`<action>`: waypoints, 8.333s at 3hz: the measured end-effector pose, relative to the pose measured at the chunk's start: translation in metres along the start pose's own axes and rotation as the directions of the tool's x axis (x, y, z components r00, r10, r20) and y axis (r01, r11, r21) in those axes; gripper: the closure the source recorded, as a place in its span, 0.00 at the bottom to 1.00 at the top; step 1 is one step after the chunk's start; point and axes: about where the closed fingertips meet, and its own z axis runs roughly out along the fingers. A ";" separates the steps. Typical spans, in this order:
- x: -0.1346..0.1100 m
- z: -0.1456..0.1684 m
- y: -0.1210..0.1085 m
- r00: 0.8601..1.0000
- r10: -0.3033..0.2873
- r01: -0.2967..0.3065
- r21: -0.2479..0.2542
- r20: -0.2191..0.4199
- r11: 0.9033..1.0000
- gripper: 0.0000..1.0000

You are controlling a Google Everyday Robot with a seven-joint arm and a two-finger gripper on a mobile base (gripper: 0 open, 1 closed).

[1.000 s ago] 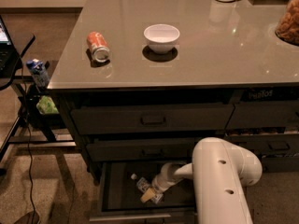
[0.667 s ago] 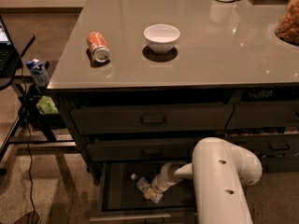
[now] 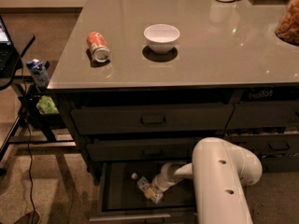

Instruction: Pick blue plastic bottle from bottom drawer and place on counter

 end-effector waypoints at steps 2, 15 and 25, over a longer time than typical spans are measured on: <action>0.001 -0.018 0.007 1.000 -0.003 0.003 0.005 0.018 1.000 1.00; 0.060 -0.410 0.027 0.963 0.233 -0.268 0.382 0.136 0.884 1.00; -0.006 -0.660 0.112 0.912 -0.054 -0.211 0.578 0.407 0.788 1.00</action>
Offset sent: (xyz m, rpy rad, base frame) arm -0.0159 -0.0108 0.0537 0.0258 -0.0514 -0.0145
